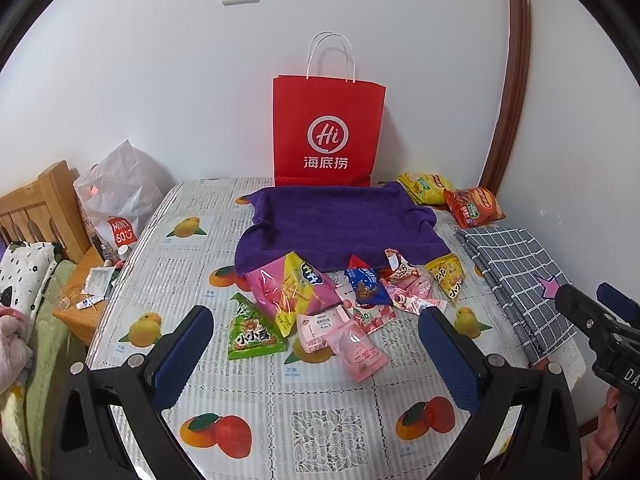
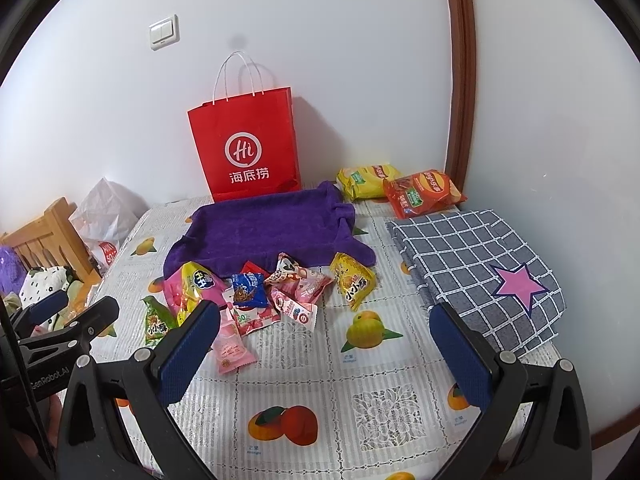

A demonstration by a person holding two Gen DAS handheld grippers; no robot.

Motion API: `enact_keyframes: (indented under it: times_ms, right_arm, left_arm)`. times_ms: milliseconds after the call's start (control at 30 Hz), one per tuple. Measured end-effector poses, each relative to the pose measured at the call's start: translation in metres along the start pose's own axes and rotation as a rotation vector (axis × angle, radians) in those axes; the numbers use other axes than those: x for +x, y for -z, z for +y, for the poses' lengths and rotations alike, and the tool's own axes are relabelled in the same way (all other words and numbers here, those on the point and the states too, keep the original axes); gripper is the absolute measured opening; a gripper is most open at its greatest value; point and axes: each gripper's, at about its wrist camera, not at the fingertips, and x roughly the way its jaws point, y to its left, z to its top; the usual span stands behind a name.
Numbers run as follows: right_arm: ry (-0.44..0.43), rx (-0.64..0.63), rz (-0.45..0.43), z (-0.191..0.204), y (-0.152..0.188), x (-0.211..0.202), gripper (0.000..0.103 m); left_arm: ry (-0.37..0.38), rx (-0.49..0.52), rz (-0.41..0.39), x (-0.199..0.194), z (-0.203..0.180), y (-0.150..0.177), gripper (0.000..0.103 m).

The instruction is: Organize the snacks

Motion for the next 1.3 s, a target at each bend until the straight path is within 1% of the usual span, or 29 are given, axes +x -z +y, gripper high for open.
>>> enact_keyframes:
  times_ms: [467,767,933,1033,1167,1300]
  right_arm:
    - [-0.004,0.005,-0.009,0.002,-0.003,-0.001,0.103]
    - [-0.012,0.01,0.0,0.003,-0.006,0.006,0.103]
    - [-0.007,0.01,0.004,0.007,-0.005,0.016,0.103]
    - [-0.013,0.011,0.021,0.008,-0.007,0.025,0.103]
    - [0.015,-0.008,0.03,0.01,-0.008,0.037,0.103]
    - [-0.003,-0.007,0.039,0.011,-0.009,0.048,0.103]
  left_arm:
    - [-0.008,0.012,-0.002,-0.002,0.006,-0.005,0.103]
    - [-0.008,0.008,-0.001,0.002,0.009,-0.01,0.103]
    - [-0.009,0.013,0.003,0.01,0.01,-0.011,0.103]
    - [-0.01,0.01,0.009,0.018,0.011,-0.011,0.103]
    - [-0.004,0.01,0.022,0.03,0.015,-0.012,0.103]
    - [-0.003,0.015,0.035,0.042,0.016,-0.012,0.103]
